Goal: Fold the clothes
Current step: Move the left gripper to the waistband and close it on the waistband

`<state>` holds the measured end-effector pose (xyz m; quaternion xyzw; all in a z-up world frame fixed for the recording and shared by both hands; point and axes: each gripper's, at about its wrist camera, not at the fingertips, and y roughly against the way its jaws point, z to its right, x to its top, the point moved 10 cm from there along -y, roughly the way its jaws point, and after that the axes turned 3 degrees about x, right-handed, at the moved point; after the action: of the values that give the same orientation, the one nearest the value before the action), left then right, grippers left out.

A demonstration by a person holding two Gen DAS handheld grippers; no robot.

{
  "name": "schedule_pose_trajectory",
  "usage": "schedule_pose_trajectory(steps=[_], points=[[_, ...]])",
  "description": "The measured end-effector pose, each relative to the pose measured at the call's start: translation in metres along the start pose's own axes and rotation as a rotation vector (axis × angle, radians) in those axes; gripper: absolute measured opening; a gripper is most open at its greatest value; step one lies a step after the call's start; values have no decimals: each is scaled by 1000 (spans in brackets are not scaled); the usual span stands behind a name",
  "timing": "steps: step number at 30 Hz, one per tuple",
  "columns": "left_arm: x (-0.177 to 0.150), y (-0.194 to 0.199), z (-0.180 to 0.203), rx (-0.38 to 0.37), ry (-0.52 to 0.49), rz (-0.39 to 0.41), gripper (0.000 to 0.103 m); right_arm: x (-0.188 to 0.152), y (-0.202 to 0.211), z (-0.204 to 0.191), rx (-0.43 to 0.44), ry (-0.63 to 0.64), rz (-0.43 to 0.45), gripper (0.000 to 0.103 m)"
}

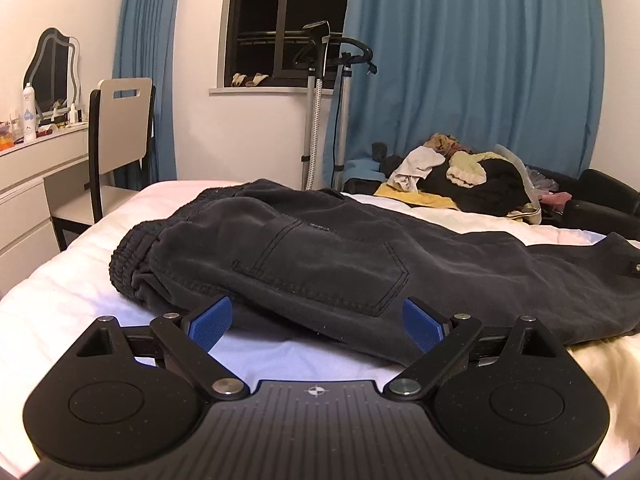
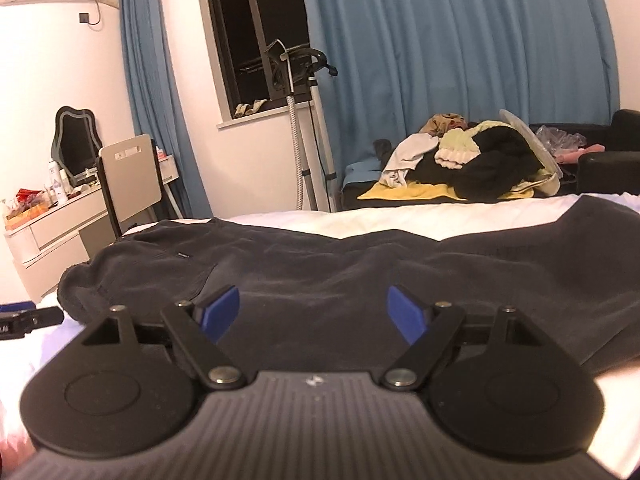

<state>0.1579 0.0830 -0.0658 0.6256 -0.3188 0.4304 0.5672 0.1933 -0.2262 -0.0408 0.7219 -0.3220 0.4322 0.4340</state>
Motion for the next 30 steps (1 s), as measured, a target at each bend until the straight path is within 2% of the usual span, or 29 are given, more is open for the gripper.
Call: schedule_pose_trajectory(steps=[4,7,12,14,18,20,23,25,26,27,30], points=[[-4,-11,-6,8,-9,-31,94,-2,-8,-3,2,-11,-7,82],[2,-24,-14,11,-67,-42,94,-10,-11,-4,6,-11,-24,82],[35,-64,-47,42,-74,-74,94,-18,-21,3,-4,-15,-41,88],[60,-88,-58,49,-98,-71,94,-17,-29,7,-25,-14,-29,93],[106,-136,-79,62,-148,-80,94,-20,-50,14,-49,-13,-31,95],[119,-167,-87,41,-161,-127,94,-25,-63,17,-50,-17,-50,95],[120,-210,-96,39,-171,-226,94,-32,-79,23,-51,-36,-76,95],[112,-233,-107,96,-188,-279,94,-35,-87,27,-49,-48,-81,95],[106,-246,-114,116,-167,-329,94,-36,-90,30,-54,-47,-80,95],[99,-255,-118,94,-125,-382,94,-38,-94,34,-62,-49,-84,95],[86,-268,-126,80,-47,-463,93,-46,-104,47,-67,-93,-105,95]])
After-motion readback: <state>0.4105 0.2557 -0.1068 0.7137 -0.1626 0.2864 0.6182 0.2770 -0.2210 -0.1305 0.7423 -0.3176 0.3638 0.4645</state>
